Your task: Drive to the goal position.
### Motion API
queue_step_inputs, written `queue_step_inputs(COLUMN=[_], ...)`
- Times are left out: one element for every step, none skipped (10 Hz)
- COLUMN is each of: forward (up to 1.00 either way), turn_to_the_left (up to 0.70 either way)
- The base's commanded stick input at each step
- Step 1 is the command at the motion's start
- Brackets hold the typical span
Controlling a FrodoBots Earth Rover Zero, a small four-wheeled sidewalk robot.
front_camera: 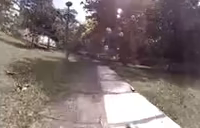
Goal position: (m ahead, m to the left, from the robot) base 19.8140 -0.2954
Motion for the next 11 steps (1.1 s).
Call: queue_step_inputs(forward=[1.0,1.0,1.0,1.0,1.0,1.0,1.0,1.0,1.0,1.0,1.0], turn_to_the_left=[0.0,0.0,0.1,0.32,0.1,0.0,0.0,0.0,0.0,0.0,0.0])
